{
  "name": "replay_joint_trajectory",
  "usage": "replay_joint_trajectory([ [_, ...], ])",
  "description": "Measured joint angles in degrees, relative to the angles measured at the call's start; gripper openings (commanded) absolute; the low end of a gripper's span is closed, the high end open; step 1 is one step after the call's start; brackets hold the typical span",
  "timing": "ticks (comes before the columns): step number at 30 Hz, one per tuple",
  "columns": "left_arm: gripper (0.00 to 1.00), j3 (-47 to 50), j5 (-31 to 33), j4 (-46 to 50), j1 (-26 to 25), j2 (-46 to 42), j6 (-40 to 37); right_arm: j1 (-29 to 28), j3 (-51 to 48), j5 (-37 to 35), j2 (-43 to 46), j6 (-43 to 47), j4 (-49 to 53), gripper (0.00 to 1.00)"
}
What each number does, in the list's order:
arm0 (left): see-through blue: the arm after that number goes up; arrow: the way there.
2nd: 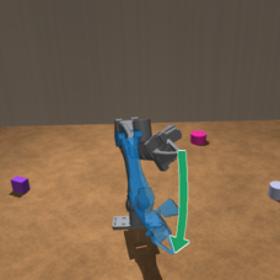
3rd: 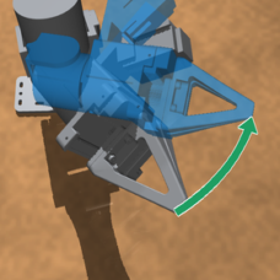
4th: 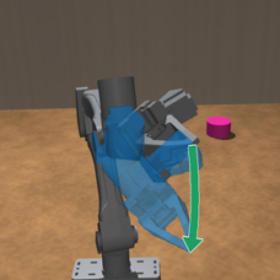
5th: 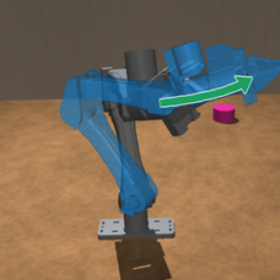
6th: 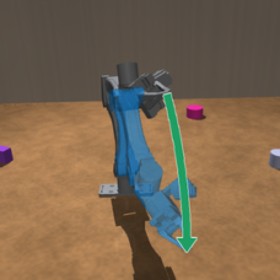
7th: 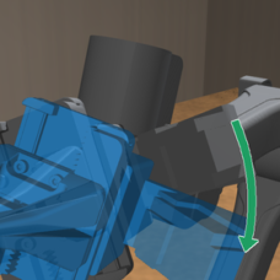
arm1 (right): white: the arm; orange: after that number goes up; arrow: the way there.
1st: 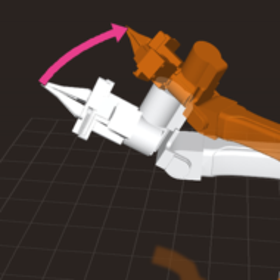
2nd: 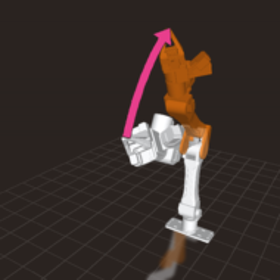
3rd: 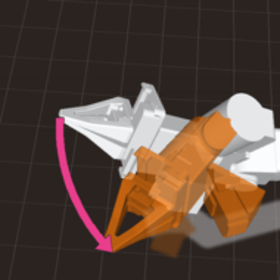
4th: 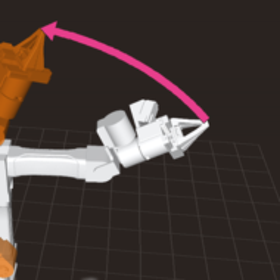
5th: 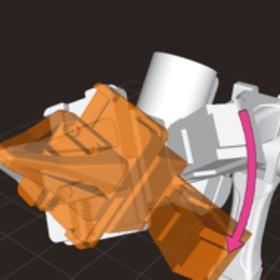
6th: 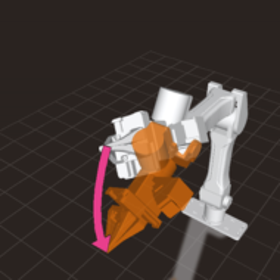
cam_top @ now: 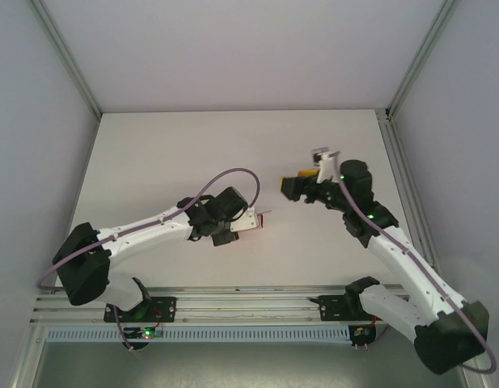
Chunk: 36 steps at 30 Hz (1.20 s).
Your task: Assemble paper box
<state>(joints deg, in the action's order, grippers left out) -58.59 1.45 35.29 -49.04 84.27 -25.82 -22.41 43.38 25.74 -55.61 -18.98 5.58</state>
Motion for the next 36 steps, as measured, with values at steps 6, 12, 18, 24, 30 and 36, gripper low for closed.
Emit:
replay_joint_trajectory([
  [6, 0.50, -1.38, -4.07, 0.79, 3.06, 0.92, 0.15, -3.65, -0.09, 0.02, -5.75, 8.33, 6.25, 0.68],
  [12, 0.54, -1.42, -7.98, 0.90, 4.22, 2.05, -0.09, -3.74, -1.03, 2.38, -7.76, 13.81, 6.60, 0.63],
  [18, 0.54, -2.75, -9.27, 0.87, 5.73, 3.85, -0.50, -4.63, -1.01, 7.10, -14.34, 17.20, 5.14, 0.61],
  [24, 0.54, -3.76, -12.00, 0.87, 8.00, 4.94, -0.92, -5.86, -0.74, 8.85, -17.70, 21.16, 5.40, 0.60],
  [30, 0.54, -4.26, -13.53, 1.09, 8.66, 5.40, -1.49, -8.48, 1.75, 4.22, -18.05, 24.94, 5.51, 0.51],
  [36, 0.55, -5.09, -14.80, 1.66, 9.03, 6.19, -2.29, -11.23, 3.10, -4.48, -18.23, 28.48, 6.43, 0.49],
])
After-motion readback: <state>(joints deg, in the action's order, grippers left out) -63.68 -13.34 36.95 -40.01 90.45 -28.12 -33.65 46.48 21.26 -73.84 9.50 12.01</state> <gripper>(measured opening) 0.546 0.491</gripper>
